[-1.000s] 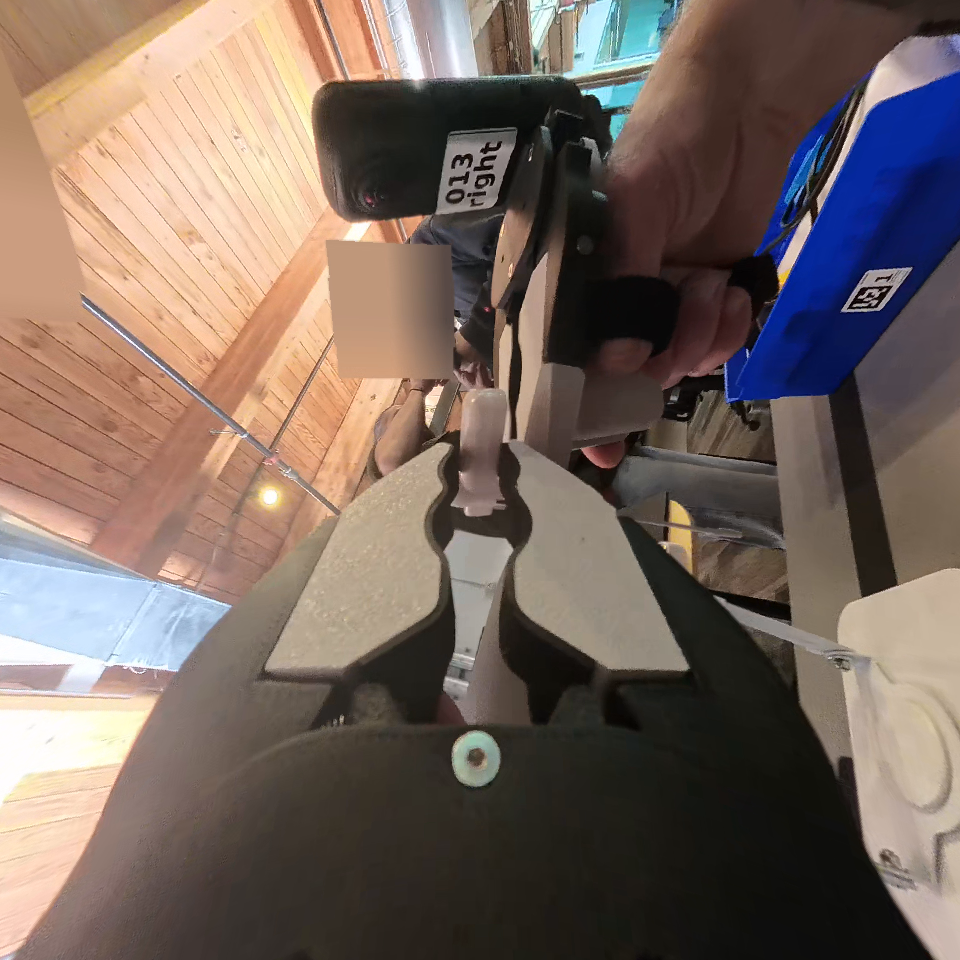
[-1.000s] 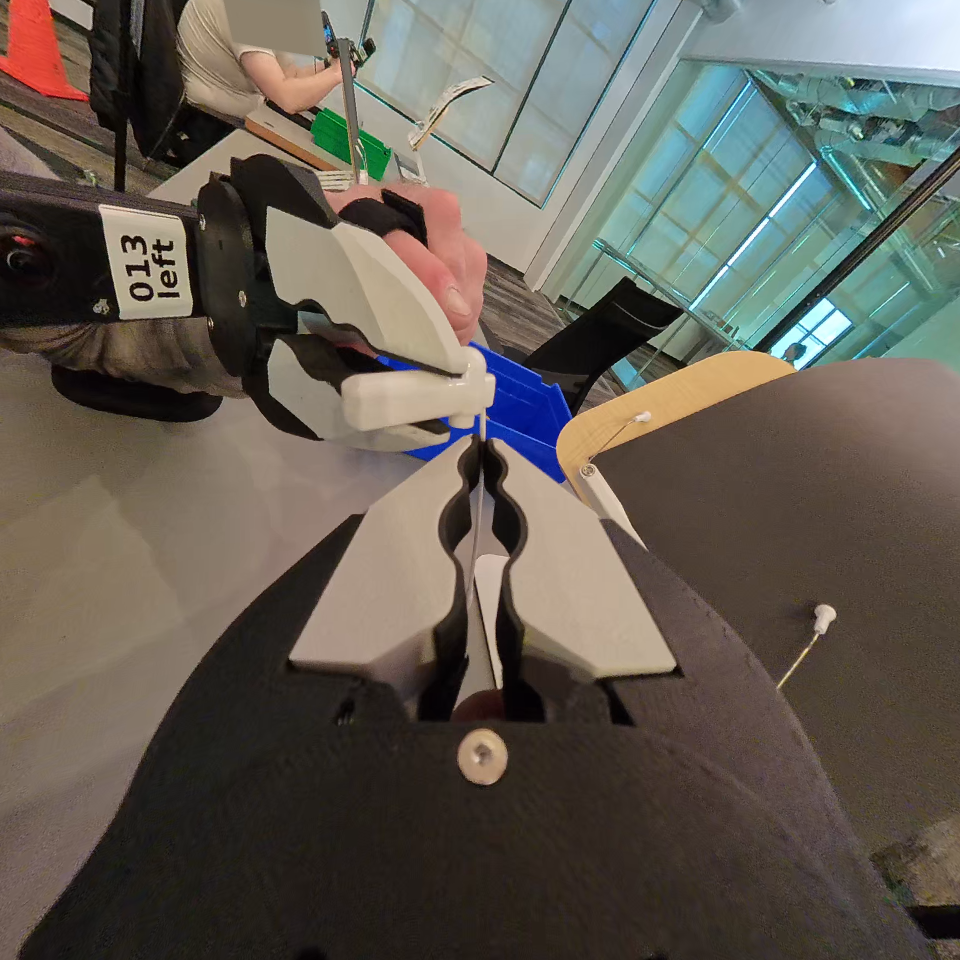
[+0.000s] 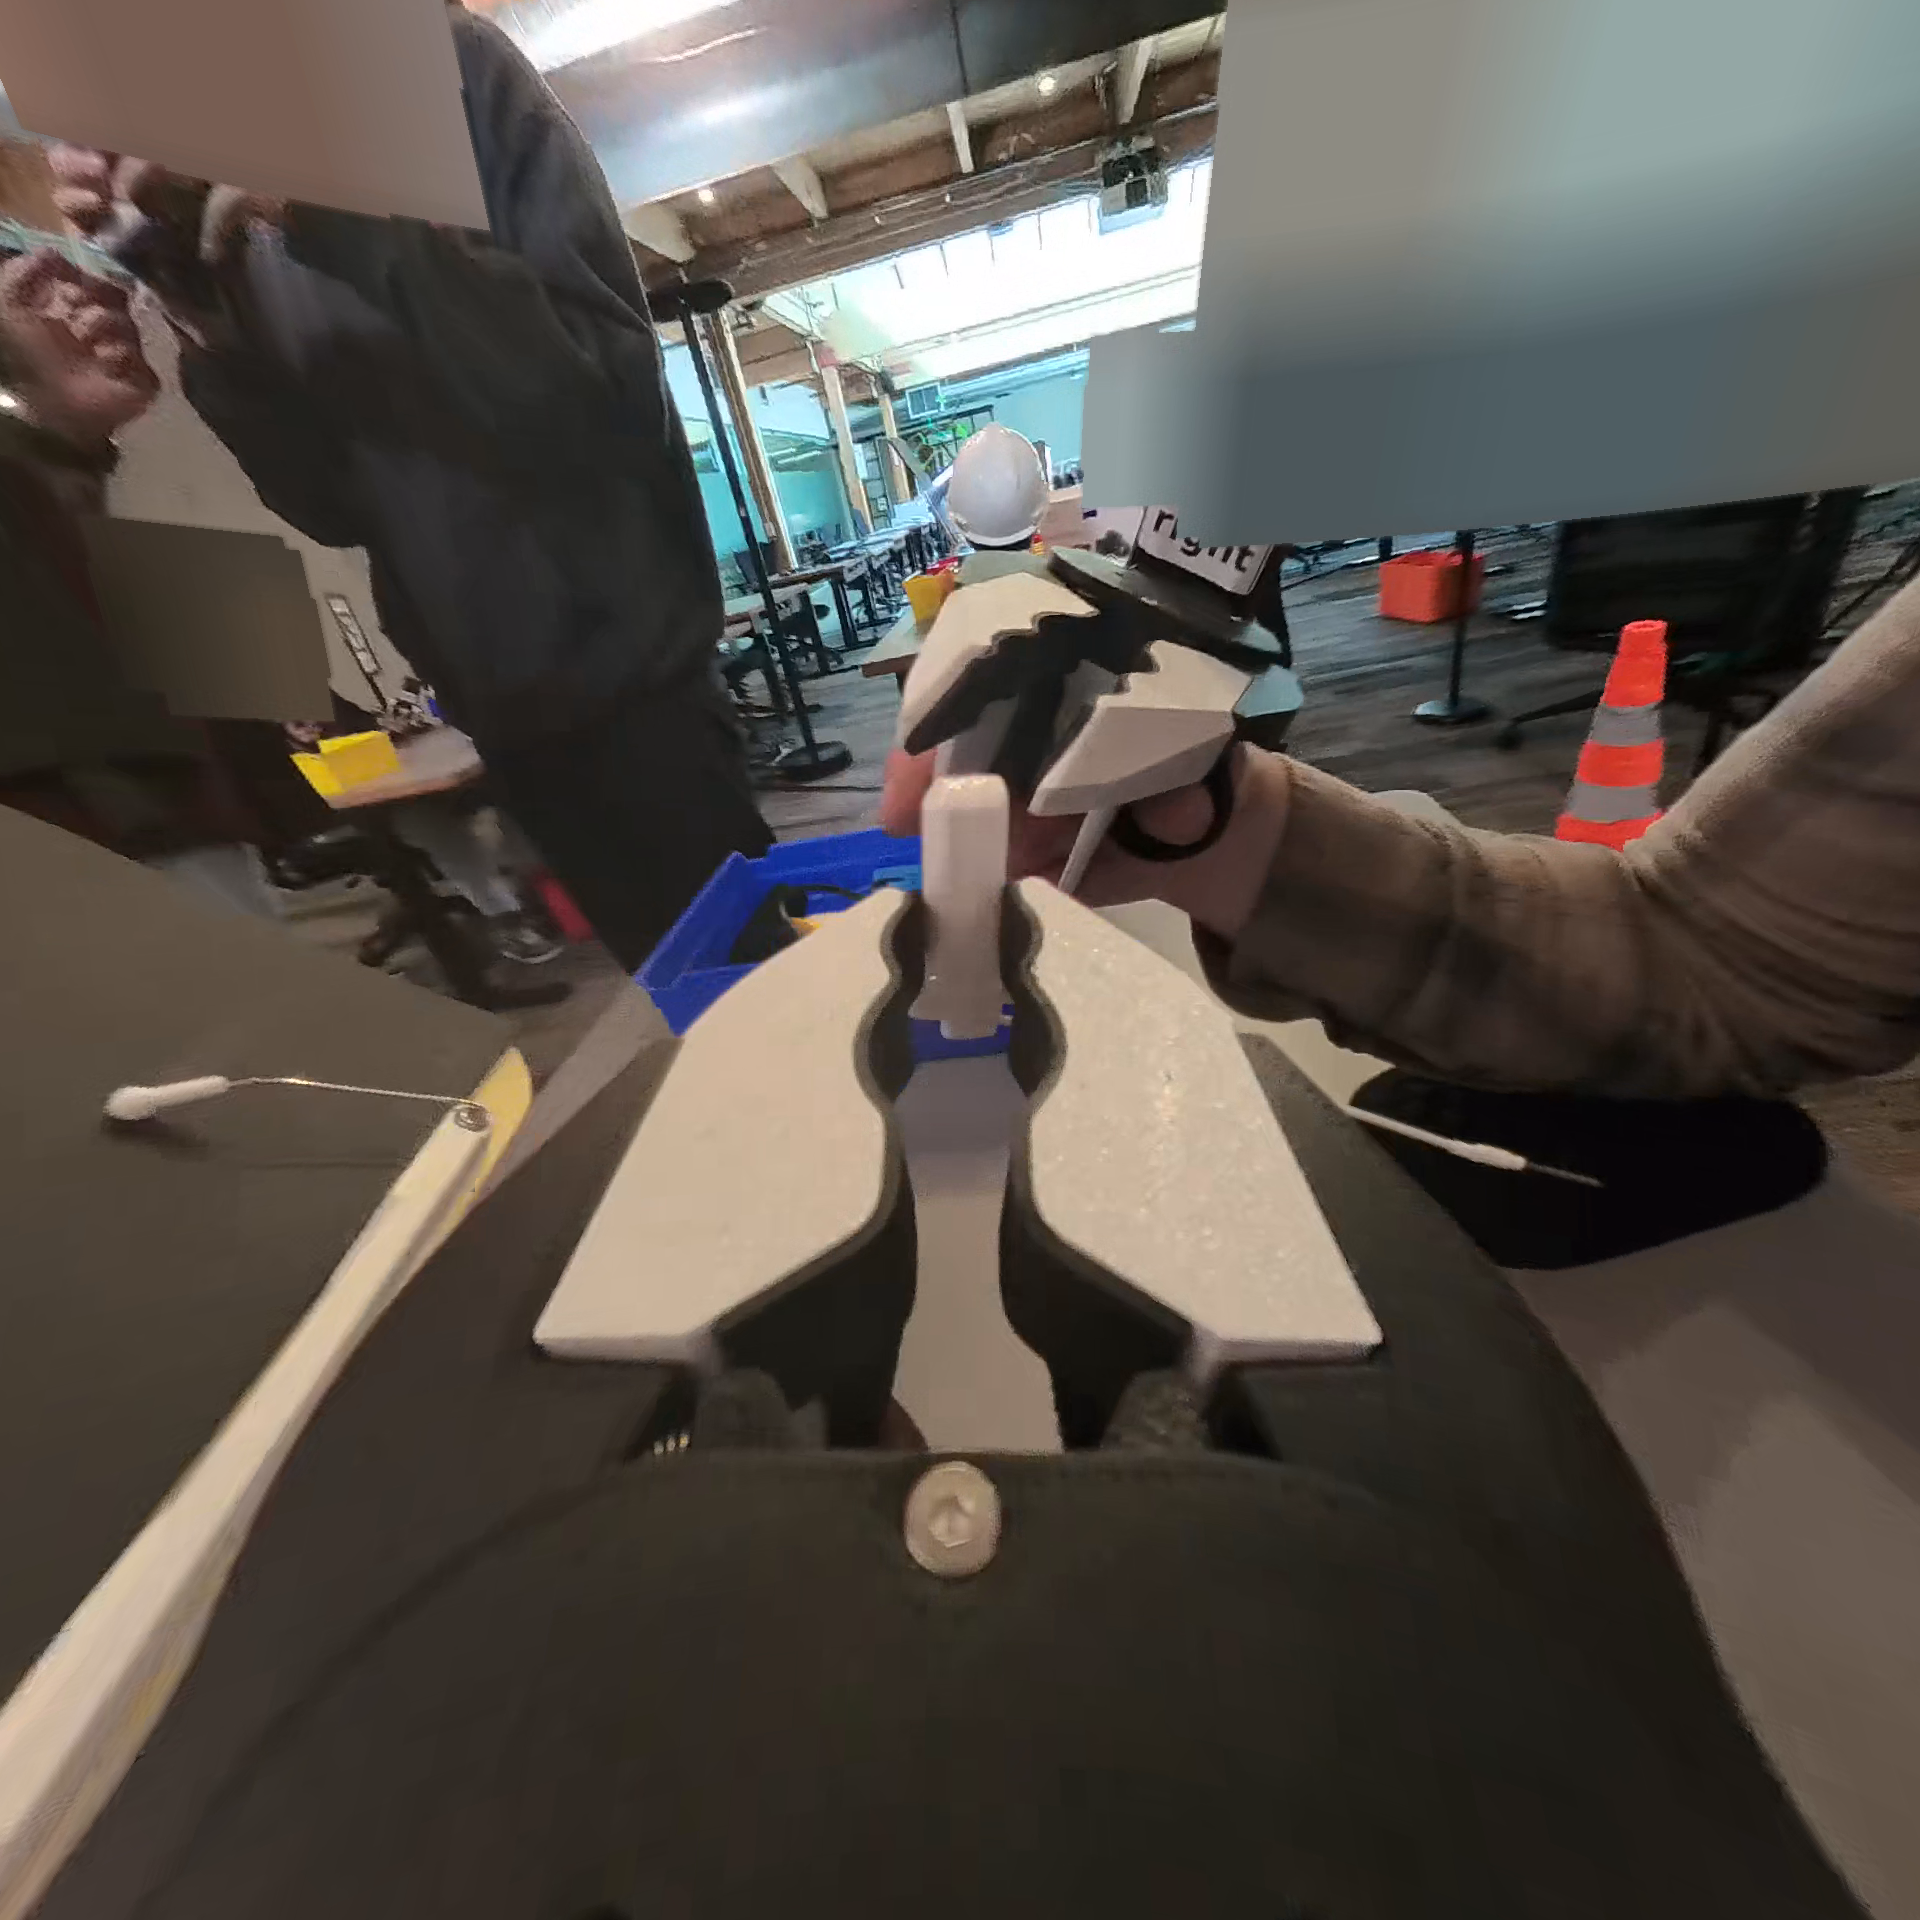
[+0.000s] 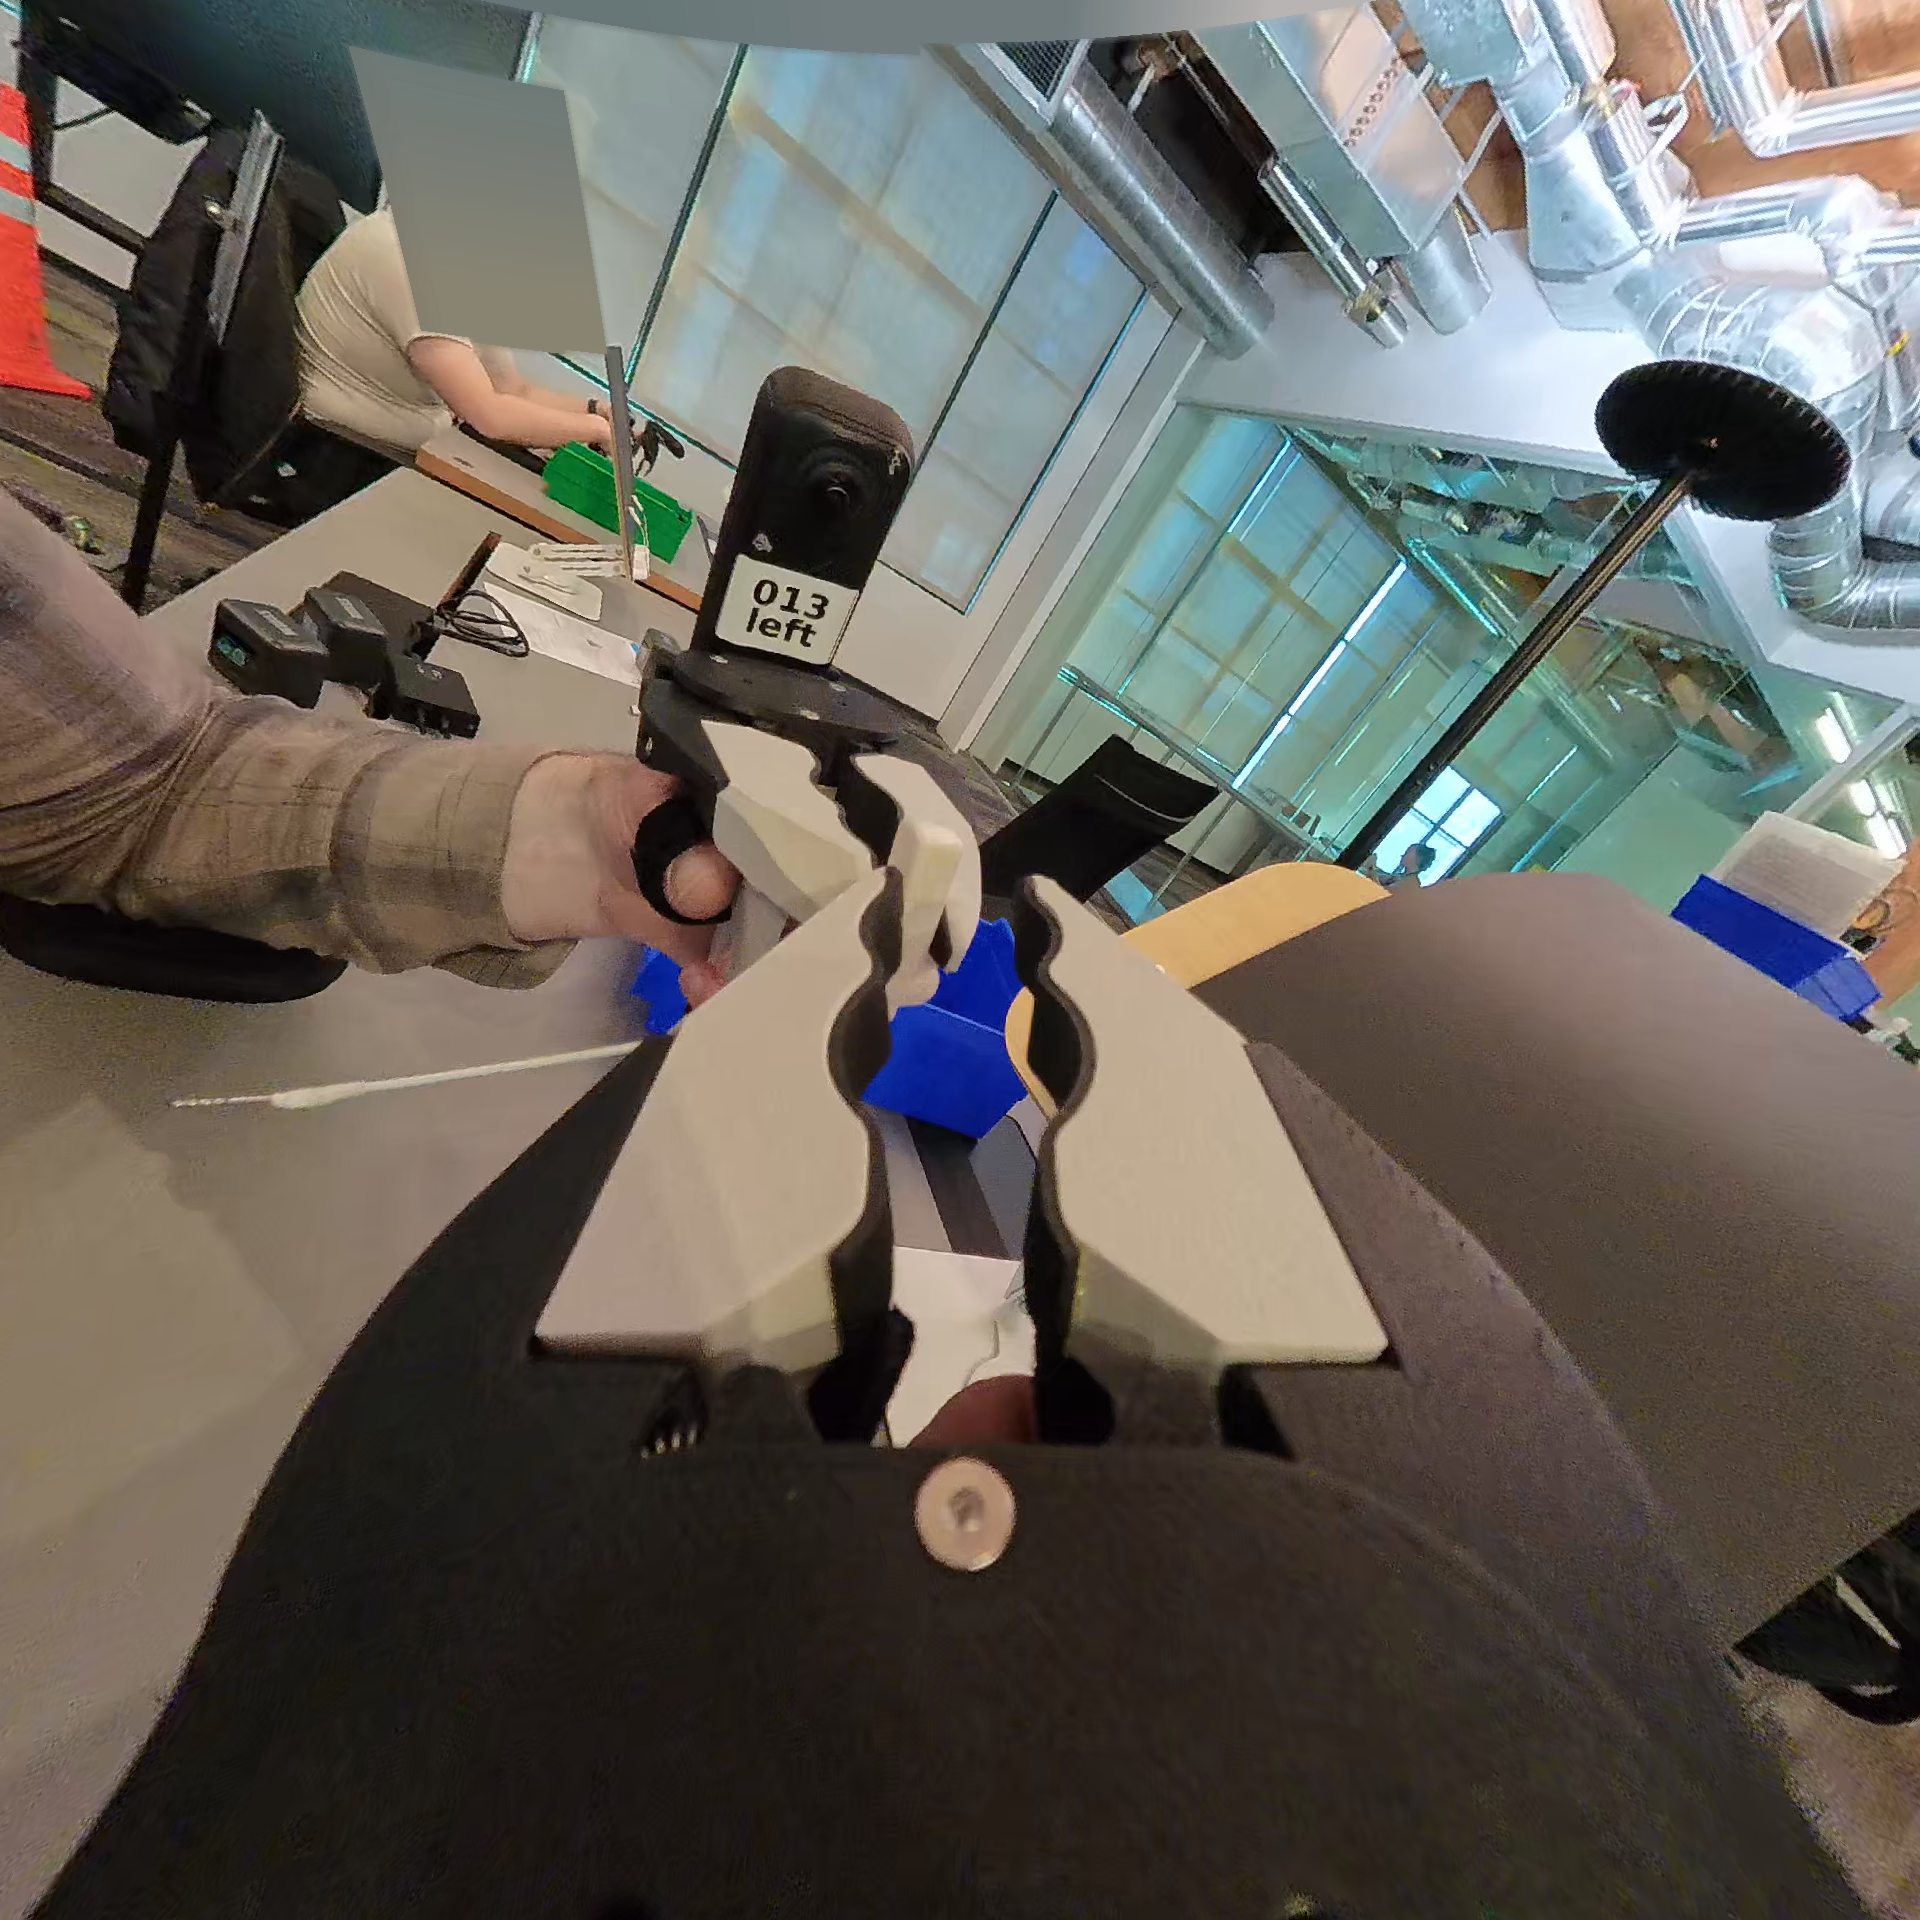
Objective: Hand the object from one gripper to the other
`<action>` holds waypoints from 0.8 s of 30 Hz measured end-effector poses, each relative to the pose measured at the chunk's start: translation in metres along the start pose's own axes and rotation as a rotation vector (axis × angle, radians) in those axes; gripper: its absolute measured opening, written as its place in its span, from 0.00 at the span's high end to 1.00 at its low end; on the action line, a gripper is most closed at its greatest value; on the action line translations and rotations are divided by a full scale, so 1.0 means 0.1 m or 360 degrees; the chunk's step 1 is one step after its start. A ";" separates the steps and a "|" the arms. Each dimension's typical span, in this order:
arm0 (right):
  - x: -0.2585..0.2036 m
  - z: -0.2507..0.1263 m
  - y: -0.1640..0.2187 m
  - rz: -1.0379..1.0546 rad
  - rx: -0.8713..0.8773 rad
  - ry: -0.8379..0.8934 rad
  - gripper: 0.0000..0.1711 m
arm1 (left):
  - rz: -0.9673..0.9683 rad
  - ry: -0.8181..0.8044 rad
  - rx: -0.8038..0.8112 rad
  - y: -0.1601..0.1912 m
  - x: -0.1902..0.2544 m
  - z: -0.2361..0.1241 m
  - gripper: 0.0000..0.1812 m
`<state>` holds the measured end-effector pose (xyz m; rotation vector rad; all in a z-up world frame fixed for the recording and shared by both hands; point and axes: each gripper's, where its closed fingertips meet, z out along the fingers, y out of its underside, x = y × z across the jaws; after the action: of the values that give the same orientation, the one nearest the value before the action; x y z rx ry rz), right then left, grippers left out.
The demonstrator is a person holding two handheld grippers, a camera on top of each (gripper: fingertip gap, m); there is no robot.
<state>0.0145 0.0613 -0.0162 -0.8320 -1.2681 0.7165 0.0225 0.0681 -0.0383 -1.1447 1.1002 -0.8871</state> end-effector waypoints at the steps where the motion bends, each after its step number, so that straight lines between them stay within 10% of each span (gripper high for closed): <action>1: -0.01 0.02 0.02 0.0017 -0.0010 -0.0013 0.89 | -0.0017 0.0021 -0.0020 0.03 0.02 0.02 0.93; 24: -0.12 0.10 0.07 0.0400 0.0075 -0.0227 0.94 | 0.0226 -0.0010 -0.0038 0.07 0.07 0.07 0.88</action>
<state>0.0029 0.0559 -0.0279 -0.9240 -1.2805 1.0181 0.0314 0.0648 -0.0467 -1.0740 1.1745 -0.7606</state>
